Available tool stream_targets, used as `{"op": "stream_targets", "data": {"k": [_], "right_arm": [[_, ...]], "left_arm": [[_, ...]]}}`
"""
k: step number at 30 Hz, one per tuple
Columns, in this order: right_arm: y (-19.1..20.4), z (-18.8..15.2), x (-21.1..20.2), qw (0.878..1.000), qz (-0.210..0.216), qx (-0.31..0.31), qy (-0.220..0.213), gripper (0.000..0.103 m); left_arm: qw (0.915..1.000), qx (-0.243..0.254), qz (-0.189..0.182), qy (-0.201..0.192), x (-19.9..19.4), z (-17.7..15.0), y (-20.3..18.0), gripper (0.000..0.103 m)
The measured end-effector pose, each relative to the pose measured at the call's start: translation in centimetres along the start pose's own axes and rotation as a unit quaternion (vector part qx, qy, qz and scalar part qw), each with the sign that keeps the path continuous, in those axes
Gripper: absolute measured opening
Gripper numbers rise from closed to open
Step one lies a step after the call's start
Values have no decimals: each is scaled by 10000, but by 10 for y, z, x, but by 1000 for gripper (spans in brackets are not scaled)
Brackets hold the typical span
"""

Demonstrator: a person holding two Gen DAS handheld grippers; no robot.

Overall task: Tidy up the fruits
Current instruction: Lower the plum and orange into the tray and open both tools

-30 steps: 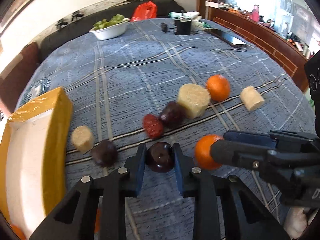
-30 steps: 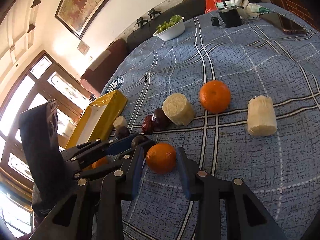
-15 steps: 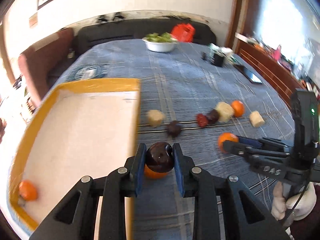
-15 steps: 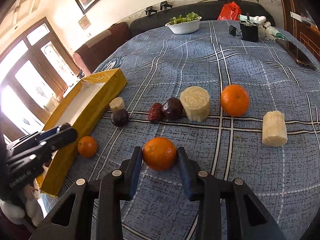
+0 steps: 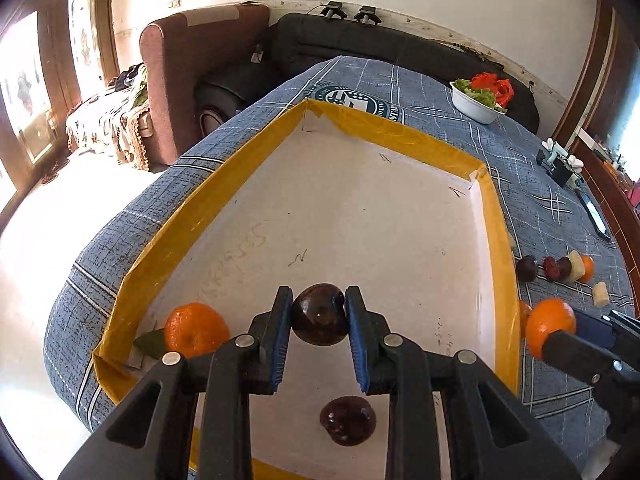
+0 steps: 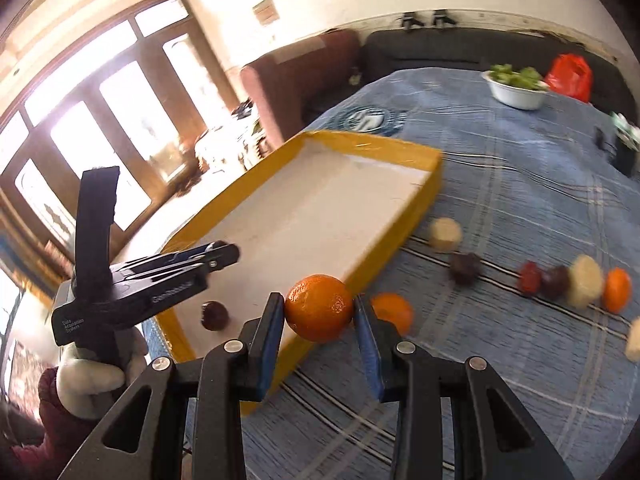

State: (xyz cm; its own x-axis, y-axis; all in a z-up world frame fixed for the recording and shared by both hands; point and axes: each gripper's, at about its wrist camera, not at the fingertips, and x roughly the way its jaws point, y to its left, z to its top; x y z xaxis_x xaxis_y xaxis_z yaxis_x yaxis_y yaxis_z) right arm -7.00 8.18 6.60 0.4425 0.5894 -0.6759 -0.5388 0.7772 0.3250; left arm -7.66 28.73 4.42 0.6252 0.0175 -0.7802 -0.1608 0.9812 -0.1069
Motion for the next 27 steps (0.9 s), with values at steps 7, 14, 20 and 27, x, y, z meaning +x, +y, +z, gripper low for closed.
{"op": "stream_targets", "data": {"k": [7, 14, 20, 27], "right_arm": [[40, 7, 51, 9982, -15, -458, 394, 40], [50, 6, 68, 9970, -3, -546, 554, 42], [50, 7, 62, 9976, 24, -478, 501, 48], [26, 8, 18, 9999, -101, -128, 43, 56]], "left_arm": [[9997, -217, -65, 60, 7, 3, 16, 26], [9989, -439, -146, -98, -7, 3, 29, 48], [9974, -660, -220, -200, -23, 4, 34, 57], [9960, -590, -362, -564, -63, 3, 19, 61]]}}
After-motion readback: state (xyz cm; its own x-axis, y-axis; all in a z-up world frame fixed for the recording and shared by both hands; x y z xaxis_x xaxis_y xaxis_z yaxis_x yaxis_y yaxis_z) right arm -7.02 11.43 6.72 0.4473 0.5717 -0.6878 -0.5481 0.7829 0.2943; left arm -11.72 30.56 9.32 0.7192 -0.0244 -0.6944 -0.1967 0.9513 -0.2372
